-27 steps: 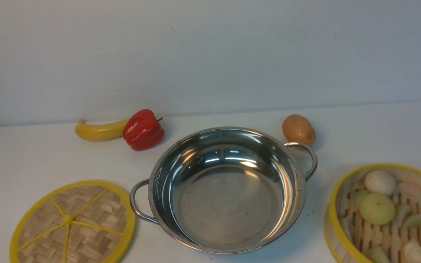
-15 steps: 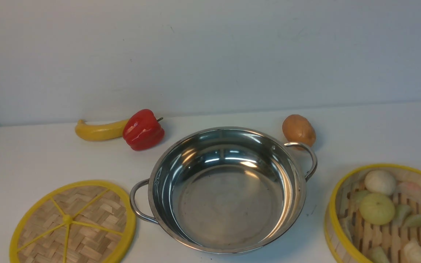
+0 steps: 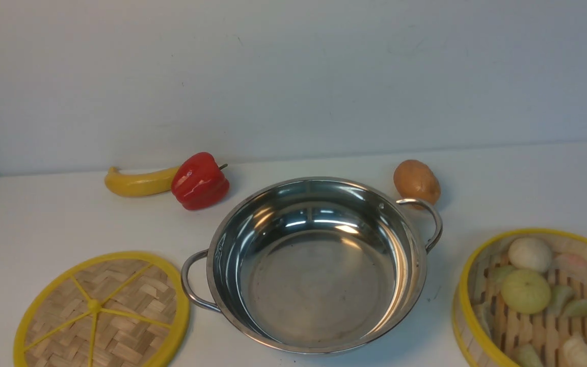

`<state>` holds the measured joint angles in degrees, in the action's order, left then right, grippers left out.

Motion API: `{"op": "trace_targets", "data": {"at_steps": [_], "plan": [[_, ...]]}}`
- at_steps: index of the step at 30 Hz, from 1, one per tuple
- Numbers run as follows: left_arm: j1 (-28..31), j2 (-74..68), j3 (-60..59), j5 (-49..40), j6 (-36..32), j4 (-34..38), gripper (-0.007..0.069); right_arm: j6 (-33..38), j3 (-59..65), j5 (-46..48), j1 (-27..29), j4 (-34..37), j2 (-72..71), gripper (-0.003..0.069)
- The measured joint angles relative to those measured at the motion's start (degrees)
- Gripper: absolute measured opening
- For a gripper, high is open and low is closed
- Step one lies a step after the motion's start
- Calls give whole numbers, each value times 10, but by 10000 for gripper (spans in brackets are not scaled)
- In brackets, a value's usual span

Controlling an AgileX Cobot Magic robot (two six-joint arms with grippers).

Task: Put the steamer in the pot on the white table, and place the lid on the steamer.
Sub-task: 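Reach for and grasp the rim of the bamboo steamer holding the buns with the right gripper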

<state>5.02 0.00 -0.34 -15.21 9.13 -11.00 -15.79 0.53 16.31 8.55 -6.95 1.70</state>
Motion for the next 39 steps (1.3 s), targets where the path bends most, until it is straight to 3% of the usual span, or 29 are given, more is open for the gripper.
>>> {"op": "trace_targets", "data": {"at_steps": [9, 12, 14, 17, 20, 22, 29, 39], "plan": [[0, 0, 0, 0, 1, 2, 241, 0, 0, 0, -1, 0, 0, 243], [0, 0, 0, 0, 23, 28, 241, 0, 0, 0, -1, -2, 0, 243], [0, 0, 0, 0, 73, 96, 241, -3, 0, -1, -1, 2, 0, 243], [0, 0, 0, 0, 124, 179, 241, -24, 0, -11, -1, 34, 0, 243], [0, 0, 0, 0, 162, 272, 241, -74, 0, -26, -1, 118, 0, 243], [0, 0, 0, 0, 167, 296, 241, -97, 0, -30, -1, 161, 0, 243], [0, 0, 0, 26, 171, 311, 241, -118, 0, -61, -2, 282, 0, 243], [0, 0, 0, 119, 175, 327, 241, -118, 0, -97, -8, 342, 0, 243]]}}
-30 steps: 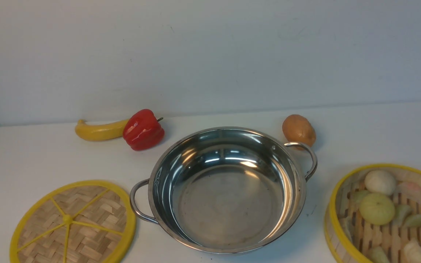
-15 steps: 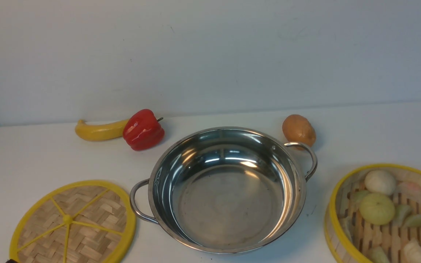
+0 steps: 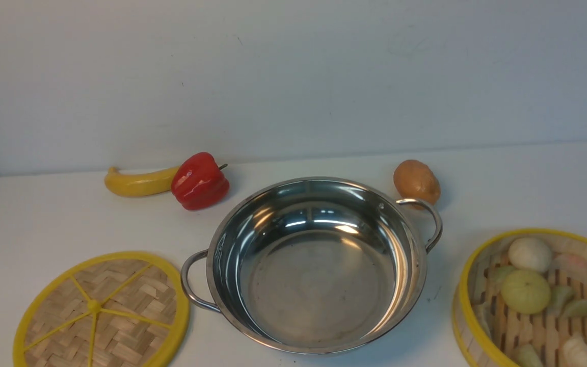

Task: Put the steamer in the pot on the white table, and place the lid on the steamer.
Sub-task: 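Reach for and grasp the rim of the bamboo steamer holding the buns with the right gripper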

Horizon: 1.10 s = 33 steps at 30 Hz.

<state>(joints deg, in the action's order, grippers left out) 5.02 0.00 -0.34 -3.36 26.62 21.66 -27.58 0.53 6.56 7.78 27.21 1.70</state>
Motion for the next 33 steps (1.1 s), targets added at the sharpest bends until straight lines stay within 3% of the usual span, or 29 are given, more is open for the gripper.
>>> {"op": "trace_targets", "data": {"at_steps": [4, 7, 11, 15, 17, 18, 22, 27, 33], "plan": [[0, 0, -1, 42, 0, 1, 241, -27, 0, -34, 0, 33, 0, 243], [0, 0, 18, 106, -28, -37, 241, -38, -26, -112, 0, 49, 0, 243], [0, -15, 84, 97, -68, -91, 241, 13, -101, -152, 0, -37, 9, 243], [0, -130, 193, -84, -98, -163, 241, 67, -264, 25, 0, -219, 104, 243], [0, -196, 234, -170, -118, -198, 241, 74, -322, 128, 0, -257, 164, 243], [0, -248, 271, -240, -136, -228, 241, 87, -360, 230, 0, -283, 216, 243], [0, -382, 347, -365, -179, -260, 241, 136, -430, 397, 0, -317, 350, 243], [0, -546, 411, -476, -259, -264, 241, 188, -470, 489, 0, -320, 520, 243], [0, -676, 424, -474, -286, -258, 241, 207, -502, 498, 0, -312, 710, 243]]}}
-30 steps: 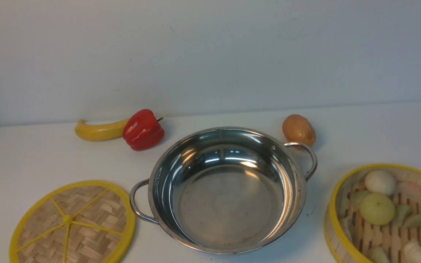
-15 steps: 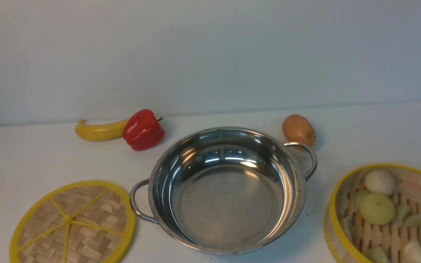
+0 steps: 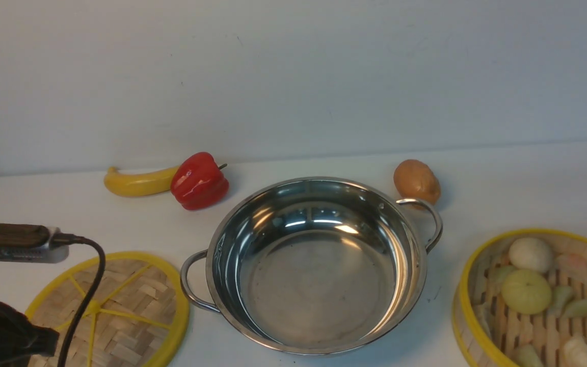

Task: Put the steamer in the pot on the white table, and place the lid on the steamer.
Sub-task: 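Reach for and grasp the rim of the bamboo steamer holding the buns with the right gripper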

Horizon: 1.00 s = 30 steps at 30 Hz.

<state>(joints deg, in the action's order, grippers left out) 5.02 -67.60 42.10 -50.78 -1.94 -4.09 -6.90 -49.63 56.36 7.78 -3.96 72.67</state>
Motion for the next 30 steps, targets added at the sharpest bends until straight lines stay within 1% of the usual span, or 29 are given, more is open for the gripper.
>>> {"op": "trace_targets", "data": {"at_steps": [3, 8, 14, 30], "plan": [[0, -29, 1, 17, 0, -2, 241, 4, -25, 7, 0, -1, 76, 243], [0, -41, 1, 26, 0, 0, 241, 15, -57, 5, 0, -2, 159, 243], [0, -41, 1, 30, 0, 8, 241, 20, -64, -30, 0, -5, 200, 243], [0, -41, 1, 32, 0, 9, 241, 21, -66, -70, 0, -19, 269, 242]]}}
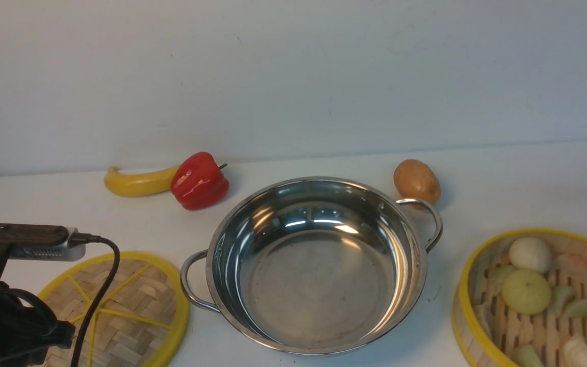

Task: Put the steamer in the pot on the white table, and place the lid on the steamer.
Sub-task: 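Reach for and grasp the rim of the bamboo steamer holding the buns with the right gripper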

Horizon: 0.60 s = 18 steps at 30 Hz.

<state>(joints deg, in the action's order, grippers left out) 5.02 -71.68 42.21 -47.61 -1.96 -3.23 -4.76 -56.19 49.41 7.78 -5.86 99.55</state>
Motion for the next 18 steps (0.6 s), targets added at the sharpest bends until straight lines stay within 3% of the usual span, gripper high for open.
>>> {"op": "trace_targets", "data": {"at_steps": [3, 10, 18], "plan": [[0, 0, 0, 0, 0, 0, 241, 0, 0, -4, 0, 0, 13, 217], [0, 0, 0, 0, 0, 0, 241, 8, 0, 5, 0, -7, 17, 52], [0, 0, 0, 0, 0, 0, 241, -17, -4, 40, 35, -17, 13, 51]]}}
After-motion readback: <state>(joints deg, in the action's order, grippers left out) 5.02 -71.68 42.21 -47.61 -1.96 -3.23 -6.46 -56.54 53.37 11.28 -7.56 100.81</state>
